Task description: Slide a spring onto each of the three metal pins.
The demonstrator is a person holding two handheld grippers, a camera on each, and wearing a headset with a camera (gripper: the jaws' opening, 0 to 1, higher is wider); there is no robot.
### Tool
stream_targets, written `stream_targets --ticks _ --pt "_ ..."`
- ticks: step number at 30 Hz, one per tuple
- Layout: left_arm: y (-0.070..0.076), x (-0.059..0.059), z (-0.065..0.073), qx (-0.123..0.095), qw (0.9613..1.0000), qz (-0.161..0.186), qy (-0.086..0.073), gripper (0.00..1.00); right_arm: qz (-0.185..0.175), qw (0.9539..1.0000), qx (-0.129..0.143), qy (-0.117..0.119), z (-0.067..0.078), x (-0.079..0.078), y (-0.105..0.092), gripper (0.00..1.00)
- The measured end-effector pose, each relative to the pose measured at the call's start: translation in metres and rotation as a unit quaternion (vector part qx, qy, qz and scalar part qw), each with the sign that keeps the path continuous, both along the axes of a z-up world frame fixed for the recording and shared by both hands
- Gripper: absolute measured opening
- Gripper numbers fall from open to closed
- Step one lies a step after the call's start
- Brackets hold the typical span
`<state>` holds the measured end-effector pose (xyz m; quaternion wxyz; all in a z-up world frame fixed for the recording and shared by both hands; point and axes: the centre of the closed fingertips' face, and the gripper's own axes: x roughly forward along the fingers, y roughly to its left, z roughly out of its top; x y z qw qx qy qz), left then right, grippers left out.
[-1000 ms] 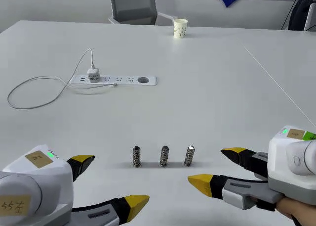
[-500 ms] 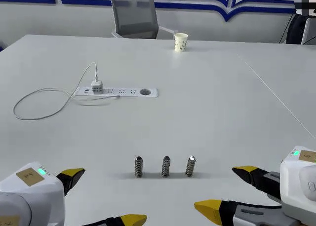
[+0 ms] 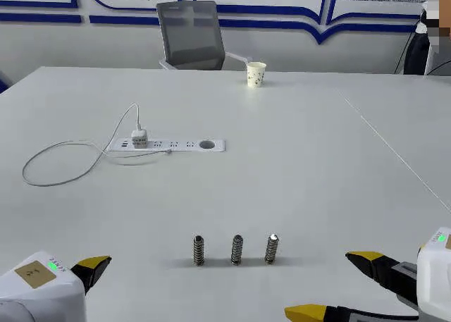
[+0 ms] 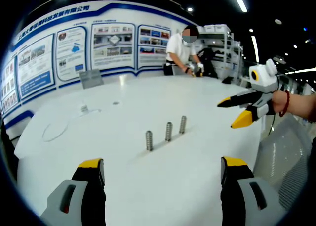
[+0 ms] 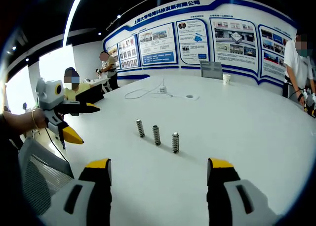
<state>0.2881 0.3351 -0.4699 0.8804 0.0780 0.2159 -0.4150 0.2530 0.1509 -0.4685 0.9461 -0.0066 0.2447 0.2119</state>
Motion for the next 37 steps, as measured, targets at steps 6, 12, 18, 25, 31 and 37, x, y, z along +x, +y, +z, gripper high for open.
stream_targets --ticks 6,12,18,25,31,37 --pt "0.0015 -0.0003 0.0004 0.001 1.0 0.002 0.0 1.0 0.0 1.0 -0.006 -0.001 0.001 -0.001 -0.0019 0.83" --pt "0.0024 -0.0007 0.0005 0.003 1.0 0.002 0.0 1.0 0.002 1.0 -0.01 0.001 0.0004 -0.0003 -0.0016 0.86" --pt "0.0039 -0.0002 0.0005 0.004 1.0 0.003 -0.001 1.0 0.005 0.9999 -0.013 0.0 0.0005 0.0001 0.0008 0.88" --pt "0.0048 -0.0003 0.0002 0.006 1.0 0.003 0.0 1.0 0.008 0.9999 -0.014 0.003 -0.0006 -0.0009 0.0025 0.88" --pt "0.0047 -0.0006 -0.0003 0.008 1.0 0.003 0.0 1.0 0.007 0.9998 -0.017 0.003 -0.0016 -0.0011 0.0024 0.89" --pt "0.0046 -0.001 -0.0006 0.01 0.9999 0.003 0.0 1.0 0.007 0.9998 -0.02 0.003 -0.0022 -0.0009 0.0025 0.9"
